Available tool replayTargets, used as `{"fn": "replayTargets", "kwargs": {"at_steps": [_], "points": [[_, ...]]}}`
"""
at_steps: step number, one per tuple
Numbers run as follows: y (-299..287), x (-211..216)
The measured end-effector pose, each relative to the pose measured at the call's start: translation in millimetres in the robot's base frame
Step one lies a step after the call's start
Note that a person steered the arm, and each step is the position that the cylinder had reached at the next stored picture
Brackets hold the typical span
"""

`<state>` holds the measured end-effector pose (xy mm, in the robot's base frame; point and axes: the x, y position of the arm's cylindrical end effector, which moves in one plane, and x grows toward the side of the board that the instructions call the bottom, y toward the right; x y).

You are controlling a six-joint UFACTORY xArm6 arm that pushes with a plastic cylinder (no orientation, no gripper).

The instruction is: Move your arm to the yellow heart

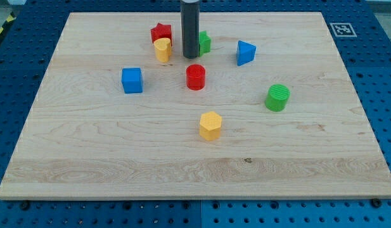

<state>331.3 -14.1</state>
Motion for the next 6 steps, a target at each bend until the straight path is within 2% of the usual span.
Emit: {"fn": "replayTargets", "kwargs": {"at_steps": [2, 3, 4, 5, 6], "points": [[-11.0, 42.0], [-51.1, 42.2], [-97.6, 35.2], [-112.0, -7.4], [-112.0, -23.8]]}}
